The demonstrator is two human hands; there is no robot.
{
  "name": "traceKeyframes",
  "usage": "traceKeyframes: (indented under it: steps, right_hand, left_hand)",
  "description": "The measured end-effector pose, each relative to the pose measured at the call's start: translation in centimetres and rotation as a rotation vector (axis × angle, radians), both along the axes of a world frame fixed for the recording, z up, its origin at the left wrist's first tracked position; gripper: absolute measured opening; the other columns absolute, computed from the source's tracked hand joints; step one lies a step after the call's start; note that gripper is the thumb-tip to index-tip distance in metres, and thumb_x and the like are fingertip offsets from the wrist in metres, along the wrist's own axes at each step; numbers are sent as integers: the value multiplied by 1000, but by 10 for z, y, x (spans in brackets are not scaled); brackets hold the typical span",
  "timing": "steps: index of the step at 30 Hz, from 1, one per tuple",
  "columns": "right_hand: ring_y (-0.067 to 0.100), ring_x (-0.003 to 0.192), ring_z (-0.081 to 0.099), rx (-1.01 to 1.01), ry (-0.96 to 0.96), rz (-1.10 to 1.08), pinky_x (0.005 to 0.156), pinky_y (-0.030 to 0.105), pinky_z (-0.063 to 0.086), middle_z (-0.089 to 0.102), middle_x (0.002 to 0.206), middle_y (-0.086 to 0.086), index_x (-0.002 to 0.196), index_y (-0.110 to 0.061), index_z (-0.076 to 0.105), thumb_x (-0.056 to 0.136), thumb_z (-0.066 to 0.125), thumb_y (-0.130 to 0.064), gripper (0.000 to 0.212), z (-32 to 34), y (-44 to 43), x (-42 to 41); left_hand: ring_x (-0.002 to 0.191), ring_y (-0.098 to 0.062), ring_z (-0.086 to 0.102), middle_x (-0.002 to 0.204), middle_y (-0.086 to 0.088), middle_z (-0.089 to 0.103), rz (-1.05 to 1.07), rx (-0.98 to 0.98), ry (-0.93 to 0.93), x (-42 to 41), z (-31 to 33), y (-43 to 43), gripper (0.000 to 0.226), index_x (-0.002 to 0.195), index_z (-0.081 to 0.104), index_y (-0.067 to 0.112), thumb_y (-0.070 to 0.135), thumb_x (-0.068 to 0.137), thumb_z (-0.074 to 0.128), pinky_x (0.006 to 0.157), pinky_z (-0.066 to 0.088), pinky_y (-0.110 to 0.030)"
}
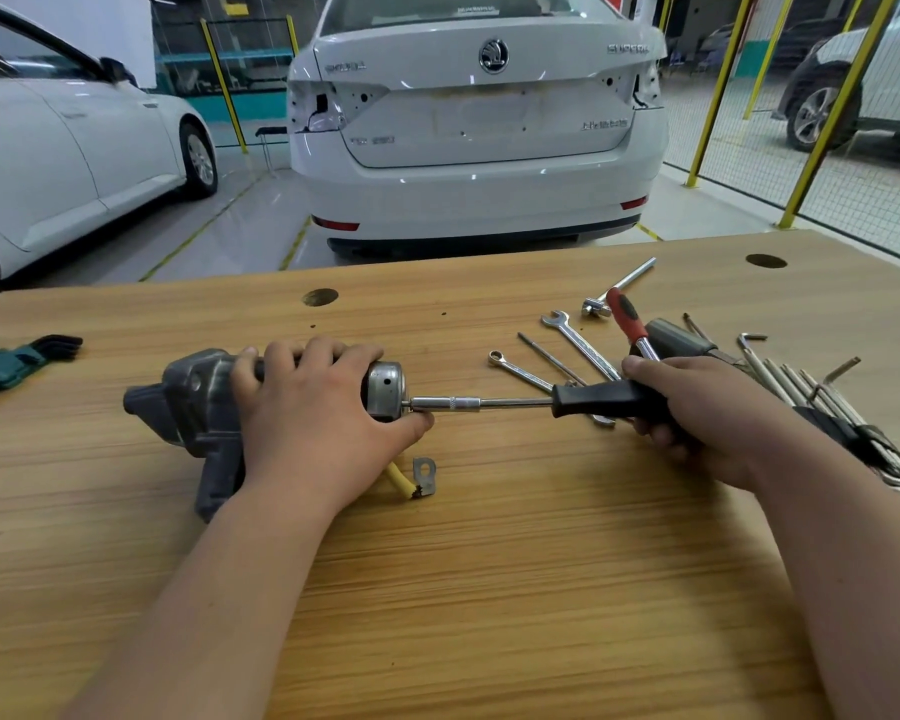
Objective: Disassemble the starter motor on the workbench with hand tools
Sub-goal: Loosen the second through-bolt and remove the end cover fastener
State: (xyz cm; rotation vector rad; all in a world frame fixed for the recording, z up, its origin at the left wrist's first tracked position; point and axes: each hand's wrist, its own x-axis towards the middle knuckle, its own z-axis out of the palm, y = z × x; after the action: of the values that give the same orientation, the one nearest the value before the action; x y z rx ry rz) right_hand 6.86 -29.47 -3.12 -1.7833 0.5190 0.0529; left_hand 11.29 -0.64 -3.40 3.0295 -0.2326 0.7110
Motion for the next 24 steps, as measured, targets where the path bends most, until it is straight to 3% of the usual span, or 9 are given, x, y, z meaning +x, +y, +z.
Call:
traceKeyframes:
  steps: [5, 10, 13, 16, 19, 21, 24]
  right_hand:
    - [18, 61, 66, 384, -77, -8, 49, 28, 55, 63, 90, 13, 101, -9, 62, 94, 60, -6, 8, 2, 1, 0]
    - [24, 89, 70, 526, -219, 67, 63, 35, 60, 62, 93, 7, 88, -12, 58, 85, 53, 12, 25, 2, -5, -1]
    - [29, 93, 72, 527, -261, 100, 68, 34, 61, 67, 104, 14, 96, -3, 61, 68, 59, 9, 30, 1, -10, -2]
    - [36, 90, 74, 499, -168, 132, 60, 32, 60, 74, 103, 19, 112, -2, 62, 67, 62, 3, 46, 0, -15, -4]
    - [31, 67, 73, 461, -143, 100, 46, 28, 55, 75, 88, 17, 113, -8, 61, 84, 58, -1, 30, 2, -15, -3]
    - [20, 44, 60, 405, -149, 52, 36, 25, 46, 70, 76, 13, 108, -8, 62, 96, 52, -6, 16, 1, -12, -2]
    - [14, 33, 40, 340, -136, -8, 31, 21, 32, 60, 77, 11, 103, -7, 65, 101, 49, -23, 22, -1, -11, 1]
  left_hand:
    - [119, -20, 35, 130, 12, 51, -2, 9, 5, -1, 1, 1, 94, 130, 44, 46, 97, 55, 20, 101, 8, -42]
    - [119, -20, 35, 130, 12, 51, -7, 2, 2, -2, 1, 1, 96, 130, 45, 46, 98, 57, 10, 100, 8, -42]
    - [119, -20, 35, 129, 12, 51, -10, 8, 1, -2, 1, 1, 95, 129, 45, 46, 97, 59, 9, 100, 8, -42]
    - [119, -21, 34, 130, 12, 51, -7, 3, 10, -2, 1, 2, 94, 130, 46, 46, 97, 58, 11, 100, 7, -42]
    - [119, -21, 35, 130, 11, 52, -10, -6, 9, -2, 2, 2, 94, 129, 47, 45, 97, 58, 14, 101, 8, -42]
    - [120, -21, 35, 130, 11, 52, -15, -19, 16, -3, 3, 2, 94, 129, 47, 45, 97, 57, 15, 101, 8, -41]
    - [120, -21, 34, 131, 12, 52, -21, -27, 24, -2, 4, 1, 95, 129, 47, 45, 97, 56, 16, 101, 8, -41]
